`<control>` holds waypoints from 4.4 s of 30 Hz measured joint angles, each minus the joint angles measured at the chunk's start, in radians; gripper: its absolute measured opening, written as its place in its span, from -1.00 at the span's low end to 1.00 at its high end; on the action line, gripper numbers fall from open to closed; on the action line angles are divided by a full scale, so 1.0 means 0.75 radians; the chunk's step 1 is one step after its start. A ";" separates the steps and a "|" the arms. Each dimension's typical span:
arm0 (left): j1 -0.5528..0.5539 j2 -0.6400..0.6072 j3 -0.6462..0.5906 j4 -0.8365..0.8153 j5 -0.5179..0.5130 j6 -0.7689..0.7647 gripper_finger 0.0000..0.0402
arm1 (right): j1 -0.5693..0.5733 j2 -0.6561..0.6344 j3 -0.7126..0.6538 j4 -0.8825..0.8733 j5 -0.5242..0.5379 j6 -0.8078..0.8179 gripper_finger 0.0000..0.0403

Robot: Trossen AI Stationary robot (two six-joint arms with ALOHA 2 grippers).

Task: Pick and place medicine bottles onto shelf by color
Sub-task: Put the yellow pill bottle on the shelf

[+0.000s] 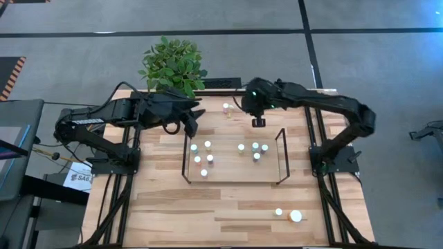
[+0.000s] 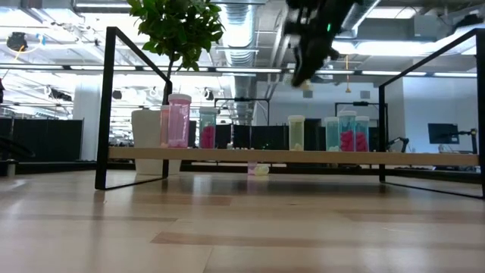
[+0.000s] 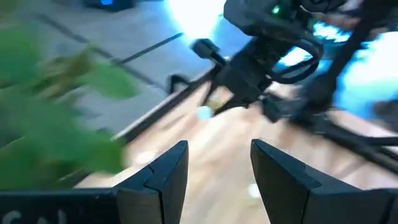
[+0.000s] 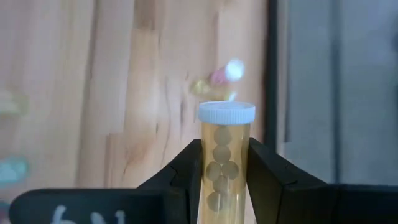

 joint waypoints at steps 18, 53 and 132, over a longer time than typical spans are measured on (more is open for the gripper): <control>-0.202 0.163 -0.001 0.404 0.271 0.081 0.05 | 0.769 -0.192 0.000 0.092 0.873 0.380 -0.41; -0.141 0.432 0.000 0.679 -0.110 0.150 0.22 | 0.902 -0.191 0.001 0.336 0.996 -0.092 -0.41; 0.034 0.714 0.129 -0.046 0.689 -0.361 -0.52 | 1.258 -0.640 0.000 -0.980 0.534 1.801 0.24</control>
